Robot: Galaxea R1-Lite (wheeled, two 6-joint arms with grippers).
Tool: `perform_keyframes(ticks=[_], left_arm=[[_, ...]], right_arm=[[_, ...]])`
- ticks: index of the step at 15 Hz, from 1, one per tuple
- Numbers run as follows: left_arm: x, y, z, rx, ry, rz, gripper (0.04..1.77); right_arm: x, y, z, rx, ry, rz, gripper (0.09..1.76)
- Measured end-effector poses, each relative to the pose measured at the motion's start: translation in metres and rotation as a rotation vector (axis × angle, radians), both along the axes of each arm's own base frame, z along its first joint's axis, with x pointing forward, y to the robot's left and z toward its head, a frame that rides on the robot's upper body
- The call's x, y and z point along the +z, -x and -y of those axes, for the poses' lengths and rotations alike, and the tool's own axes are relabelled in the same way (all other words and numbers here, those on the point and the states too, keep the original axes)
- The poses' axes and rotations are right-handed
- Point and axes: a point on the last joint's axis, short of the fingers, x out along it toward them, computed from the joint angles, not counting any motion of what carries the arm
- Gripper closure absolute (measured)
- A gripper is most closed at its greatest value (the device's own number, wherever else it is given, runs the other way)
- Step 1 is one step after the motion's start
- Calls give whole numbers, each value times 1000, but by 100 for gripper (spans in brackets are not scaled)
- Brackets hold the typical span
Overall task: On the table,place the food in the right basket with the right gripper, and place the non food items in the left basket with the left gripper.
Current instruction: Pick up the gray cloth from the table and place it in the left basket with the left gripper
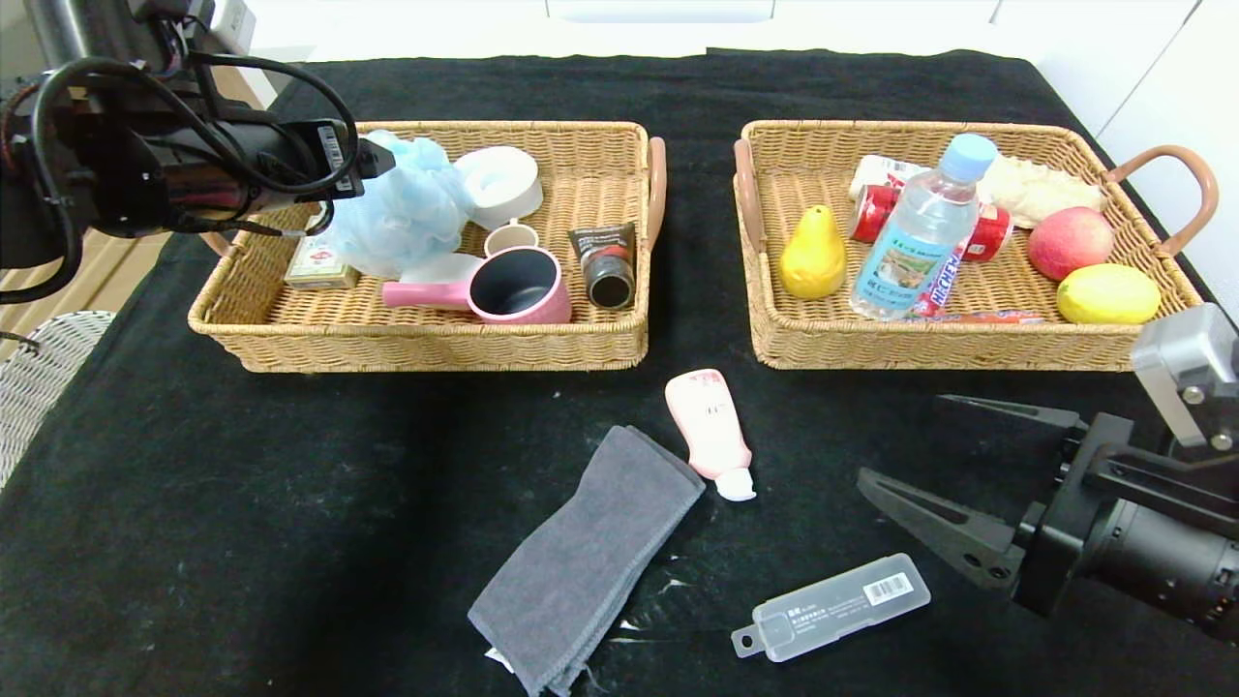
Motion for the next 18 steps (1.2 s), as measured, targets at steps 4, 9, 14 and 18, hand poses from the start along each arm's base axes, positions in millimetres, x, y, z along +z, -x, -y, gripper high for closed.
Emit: perform_keyframes(ticks=[4, 9, 14, 18], left_arm=[[5, 9, -1, -4, -2, 6, 19], [8, 37, -2, -45, -23, -11, 14], [-3, 86, 8, -148, -90, -59, 12], [-20, 117, 36, -292, -110, -101, 11]], right_arm=[[0, 1, 0, 4, 7, 9, 14], [0, 1, 0, 5, 8, 12, 14], [1, 2, 0, 6, 9, 14, 14], [1, 4, 1, 7, 21, 30, 14]])
